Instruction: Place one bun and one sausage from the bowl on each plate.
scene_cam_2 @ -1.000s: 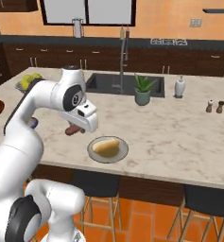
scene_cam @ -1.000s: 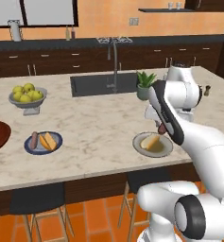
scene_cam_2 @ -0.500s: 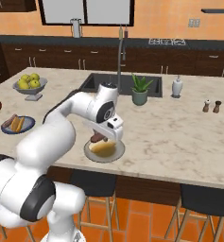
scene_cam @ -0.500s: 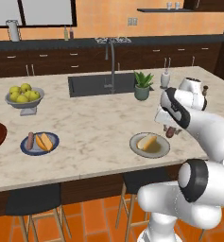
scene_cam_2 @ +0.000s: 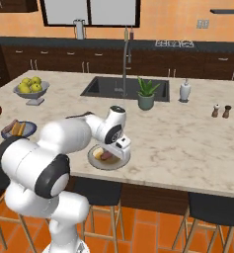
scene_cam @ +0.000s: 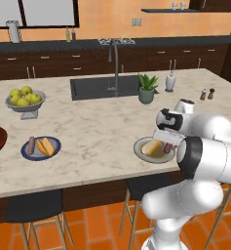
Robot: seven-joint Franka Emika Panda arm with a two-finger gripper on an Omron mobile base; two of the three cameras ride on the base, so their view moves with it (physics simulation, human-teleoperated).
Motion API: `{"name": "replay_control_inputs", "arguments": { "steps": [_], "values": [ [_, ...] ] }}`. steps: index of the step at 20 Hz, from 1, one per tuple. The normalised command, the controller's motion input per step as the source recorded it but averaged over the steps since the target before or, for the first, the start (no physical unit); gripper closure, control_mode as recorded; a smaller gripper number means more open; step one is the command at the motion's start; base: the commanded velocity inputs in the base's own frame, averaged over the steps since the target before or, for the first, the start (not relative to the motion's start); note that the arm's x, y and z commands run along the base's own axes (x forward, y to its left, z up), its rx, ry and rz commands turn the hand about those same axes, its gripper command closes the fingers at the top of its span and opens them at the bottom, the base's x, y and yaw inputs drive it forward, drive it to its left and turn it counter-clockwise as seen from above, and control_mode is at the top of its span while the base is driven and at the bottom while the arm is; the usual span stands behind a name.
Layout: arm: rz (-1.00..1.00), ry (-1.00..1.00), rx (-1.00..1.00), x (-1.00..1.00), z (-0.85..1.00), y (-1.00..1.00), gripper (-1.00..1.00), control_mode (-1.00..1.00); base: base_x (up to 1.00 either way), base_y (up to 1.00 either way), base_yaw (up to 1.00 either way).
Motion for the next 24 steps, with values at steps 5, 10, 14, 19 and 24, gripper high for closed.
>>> {"name": "replay_control_inputs", "arguments": {
  "steps": [5, 10, 14, 19, 24],
  "values": [
    [0.00, 0.00, 0.03, 0.32, -0.55, -0.11, 1.00, -1.00, 0.00, 0.00, 0.00],
    [-0.01, -0.04, 0.02, 0.31, -0.37, -0.04, -1.00, -1.00, 0.00, 0.00, 0.00],
    [-0.04, -0.02, 0.00, 0.47, -0.19, 0.00, -1.00, -1.00, 0.00, 0.00, 0.00],
    [-0.05, -0.03, 0.01, 0.20, 0.03, -0.02, -1.00, -1.00, 0.00, 0.00, 0.00],
    [-0.03, -0.16, 0.02, -0.64, 0.76, -0.07, -1.00, -1.00, 0.00, 0.00, 0.00]
  ]
}}
